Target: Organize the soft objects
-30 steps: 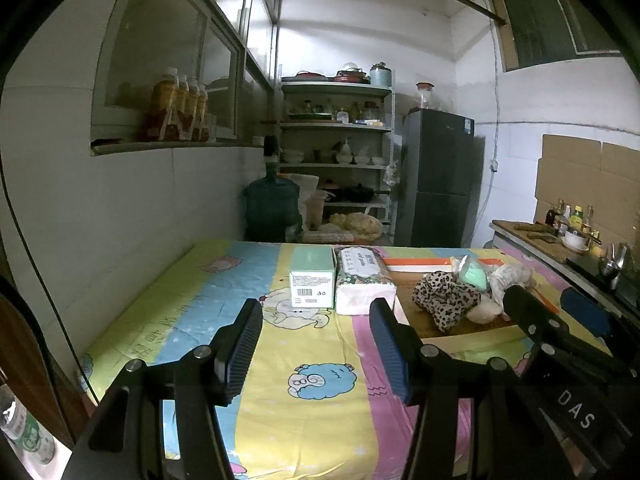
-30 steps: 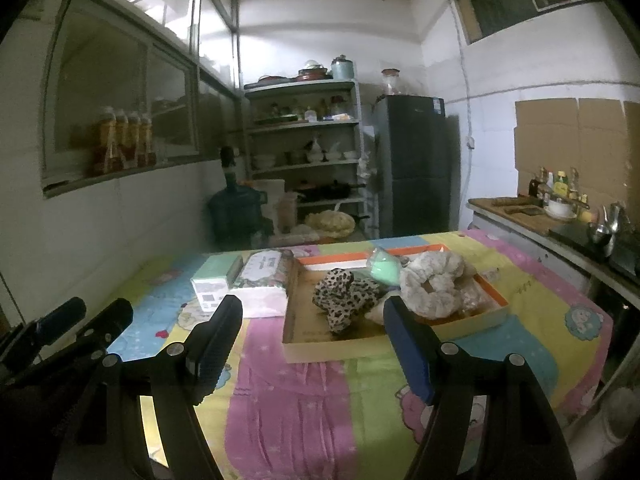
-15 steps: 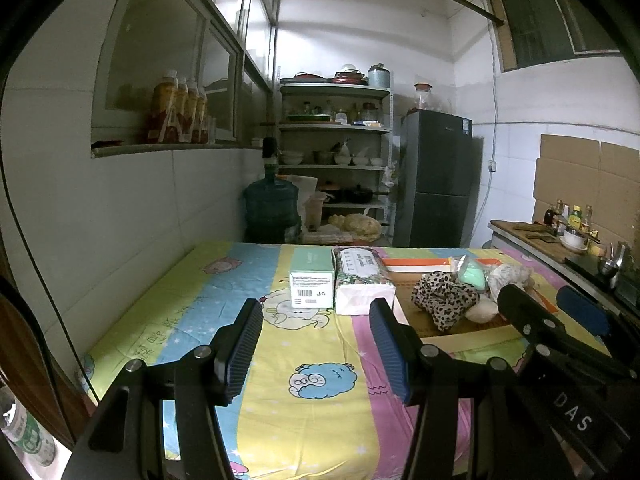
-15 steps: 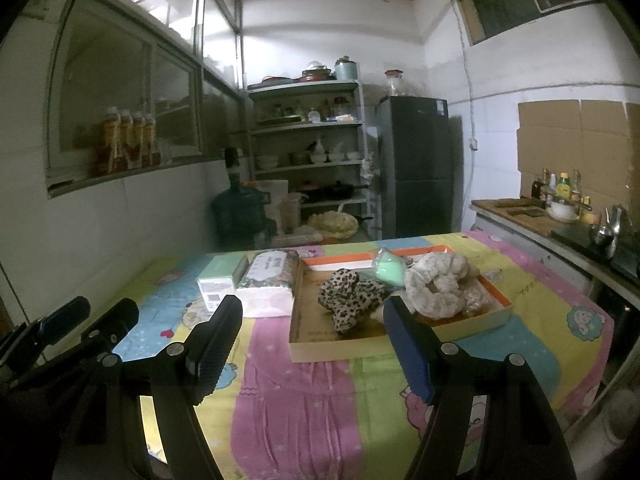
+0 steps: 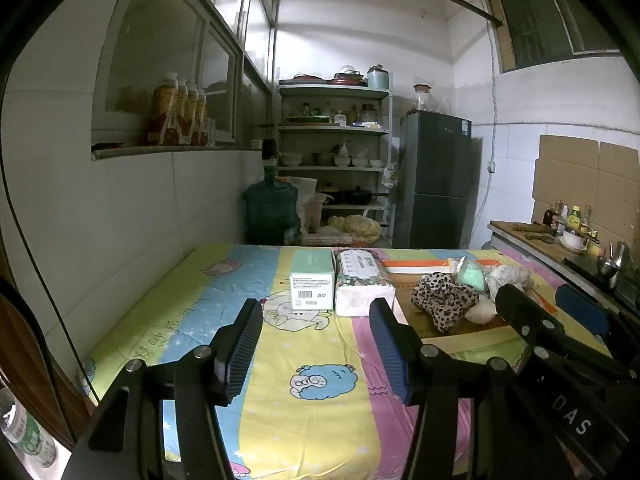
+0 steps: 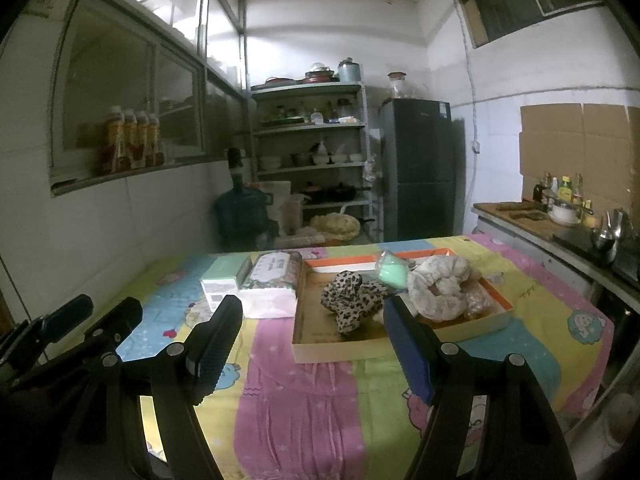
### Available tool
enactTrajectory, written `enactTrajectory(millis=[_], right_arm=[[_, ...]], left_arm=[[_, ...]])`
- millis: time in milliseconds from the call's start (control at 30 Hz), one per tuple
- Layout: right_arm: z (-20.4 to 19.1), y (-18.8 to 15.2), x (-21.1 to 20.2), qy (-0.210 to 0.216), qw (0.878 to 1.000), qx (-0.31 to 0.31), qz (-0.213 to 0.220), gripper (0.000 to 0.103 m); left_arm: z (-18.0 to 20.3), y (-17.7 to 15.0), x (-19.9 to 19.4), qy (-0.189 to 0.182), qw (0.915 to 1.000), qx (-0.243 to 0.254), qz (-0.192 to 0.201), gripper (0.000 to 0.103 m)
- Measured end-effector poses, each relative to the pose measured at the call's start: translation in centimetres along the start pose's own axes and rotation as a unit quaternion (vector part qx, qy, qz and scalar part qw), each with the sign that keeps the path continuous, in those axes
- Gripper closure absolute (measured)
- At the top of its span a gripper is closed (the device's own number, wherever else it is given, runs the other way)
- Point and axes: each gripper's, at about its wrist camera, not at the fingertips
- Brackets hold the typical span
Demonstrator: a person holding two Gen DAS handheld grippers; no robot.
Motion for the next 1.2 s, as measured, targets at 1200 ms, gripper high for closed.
enactTrajectory(millis=[1200], right_arm=[[-0.20, -0.01, -0.02, 0.001, 1.000, -0.002, 0.000, 0.028]], left_arm=[[-0.71, 0.17, -0.37, 0.002, 1.0000, -0.002, -0.004, 0.047]])
Point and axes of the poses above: each gripper's, at about its wrist camera, not at the fingertips, and x roughly the way its jaws point, z to its right, y to its top, and after that the axes turned 4 degrees about -z, right-handed
